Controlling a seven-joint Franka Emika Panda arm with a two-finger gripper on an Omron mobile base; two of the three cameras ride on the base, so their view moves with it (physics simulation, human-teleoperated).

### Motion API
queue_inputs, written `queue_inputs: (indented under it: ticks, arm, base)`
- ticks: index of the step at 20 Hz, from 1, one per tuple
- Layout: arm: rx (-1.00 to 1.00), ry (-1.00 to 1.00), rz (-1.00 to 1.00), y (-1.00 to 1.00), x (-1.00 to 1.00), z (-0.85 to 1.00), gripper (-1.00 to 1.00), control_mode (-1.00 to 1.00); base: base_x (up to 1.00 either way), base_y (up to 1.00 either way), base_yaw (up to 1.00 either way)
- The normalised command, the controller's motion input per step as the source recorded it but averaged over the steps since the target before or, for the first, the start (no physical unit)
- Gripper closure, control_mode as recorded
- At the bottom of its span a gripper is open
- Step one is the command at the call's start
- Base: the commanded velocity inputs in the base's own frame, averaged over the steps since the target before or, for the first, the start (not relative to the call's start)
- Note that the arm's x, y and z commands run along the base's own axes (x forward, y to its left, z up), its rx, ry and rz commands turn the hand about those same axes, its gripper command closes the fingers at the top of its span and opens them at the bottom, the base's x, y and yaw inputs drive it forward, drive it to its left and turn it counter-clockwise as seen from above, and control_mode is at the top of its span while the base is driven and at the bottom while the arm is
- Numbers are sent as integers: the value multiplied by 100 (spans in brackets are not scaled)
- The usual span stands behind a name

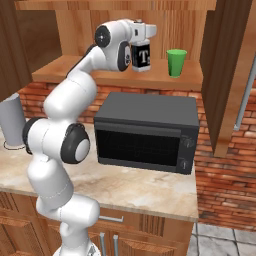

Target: Open the cabinet directly in front. Then move the liquor and the cup to the dining counter with the jar on it.

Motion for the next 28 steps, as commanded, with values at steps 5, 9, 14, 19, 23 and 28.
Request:
queue_inputs:
  ticks: [5, 9, 14, 19, 23, 28]
  arm:
    - [0, -4, 0, 2, -2, -14, 100, -100]
    - [0, 0, -2, 5, -13, -11, 100, -100]
    - [2, -2, -8, 0, -60, 5, 100, -100]
    - [2, 0, -5, 23, -65, 6, 100, -100]
    - [1, 0, 0, 38, -69, 1, 100, -100]
    - [0, 0, 0, 38, -77, 0, 100, -100]
  base:
    - [0, 0, 0]
    - [0, 0, 0]
    - [0, 0, 0]
    - [0, 0, 0]
    - [0, 0, 0]
    - [0, 0, 0]
